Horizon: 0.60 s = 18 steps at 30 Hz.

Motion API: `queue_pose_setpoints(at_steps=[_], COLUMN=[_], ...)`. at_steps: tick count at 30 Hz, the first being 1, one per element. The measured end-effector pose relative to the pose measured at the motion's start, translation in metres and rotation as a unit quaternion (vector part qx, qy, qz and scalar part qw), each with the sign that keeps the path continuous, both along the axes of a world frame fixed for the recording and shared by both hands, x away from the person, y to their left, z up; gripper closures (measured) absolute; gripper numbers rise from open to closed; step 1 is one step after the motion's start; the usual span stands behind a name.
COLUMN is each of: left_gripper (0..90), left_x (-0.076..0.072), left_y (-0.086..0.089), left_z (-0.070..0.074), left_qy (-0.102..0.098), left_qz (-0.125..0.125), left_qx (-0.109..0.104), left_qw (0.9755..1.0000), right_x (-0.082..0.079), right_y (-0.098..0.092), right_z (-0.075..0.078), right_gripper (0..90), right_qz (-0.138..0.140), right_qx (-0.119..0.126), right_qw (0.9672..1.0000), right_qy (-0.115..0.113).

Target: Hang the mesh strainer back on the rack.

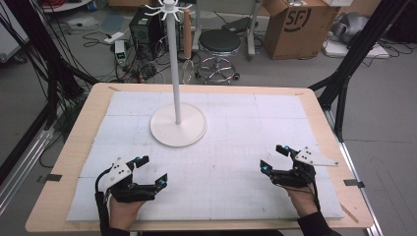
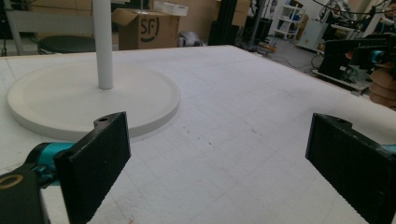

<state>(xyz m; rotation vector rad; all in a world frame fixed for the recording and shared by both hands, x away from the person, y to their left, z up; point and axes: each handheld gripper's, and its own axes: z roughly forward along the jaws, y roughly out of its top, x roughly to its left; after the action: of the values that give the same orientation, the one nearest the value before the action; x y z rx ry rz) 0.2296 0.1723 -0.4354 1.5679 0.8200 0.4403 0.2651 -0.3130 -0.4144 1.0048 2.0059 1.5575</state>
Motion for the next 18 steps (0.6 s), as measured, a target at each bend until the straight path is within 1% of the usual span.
queue_pose_setpoints(at_steps=[2, 3, 5, 6, 8, 9, 10, 14, 16, 18], left_gripper=[7.1, 7.1, 7.1, 7.1, 7.1, 7.1, 7.1, 7.1, 7.1, 7.1], left_x=[0.0, 0.0, 0.0, 0.0, 0.0, 0.0, 0.0, 0.0, 0.001, 0.001], left_y=[-0.001, -0.002, -0.003, -0.004, -0.004, -0.004, -0.004, -0.005, -0.005, -0.006], left_z=[0.0, 0.0, 0.0, 0.0, 0.001, 0.001, 0.001, 0.001, 0.001, 0.0], left_qy=[0.0, 0.001, -0.001, -0.003, -0.004, -0.004, -0.003, -0.002, -0.002, -0.001], left_qz=[-0.005, -0.006, -0.007, -0.008, -0.009, -0.009, -0.01, -0.013, -0.016, -0.015], left_qx=[0.002, 0.002, 0.005, 0.003, 0.002, 0.001, 0.0, 0.001, 0.003, 0.004], left_qw=[1.0, 1.0, 1.0, 1.0, 0.9999, 0.9999, 0.9999, 0.9999, 0.9999, 0.9999], right_x=[-0.002, -0.003, -0.004, -0.005, -0.006, -0.006, -0.006, -0.004, -0.004, -0.005], right_y=[-0.003, -0.004, -0.005, -0.005, -0.004, -0.004, -0.004, -0.004, -0.003, -0.004], right_z=[-0.006, -0.008, -0.012, -0.012, -0.013, -0.013, -0.013, -0.017, -0.017, -0.016], right_gripper=[13.0, 13.0, 13.0, 13.0, 13.0, 13.0, 13.0, 12.9, 12.9, 12.9], right_qz=[0.002, 0.001, 0.001, 0.001, 0.0, -0.001, 0.001, -0.001, -0.002, -0.003], right_qx=[-0.002, -0.006, -0.007, -0.008, -0.015, -0.014, -0.011, -0.014, -0.018, -0.015], right_qw=[1.0, 1.0, 1.0, 0.9999, 0.9999, 0.9999, 0.9999, 0.9999, 0.9998, 0.9999], right_qy=[0.007, 0.005, 0.006, 0.007, 0.001, 0.0, 0.001, 0.008, 0.003, 0.004])
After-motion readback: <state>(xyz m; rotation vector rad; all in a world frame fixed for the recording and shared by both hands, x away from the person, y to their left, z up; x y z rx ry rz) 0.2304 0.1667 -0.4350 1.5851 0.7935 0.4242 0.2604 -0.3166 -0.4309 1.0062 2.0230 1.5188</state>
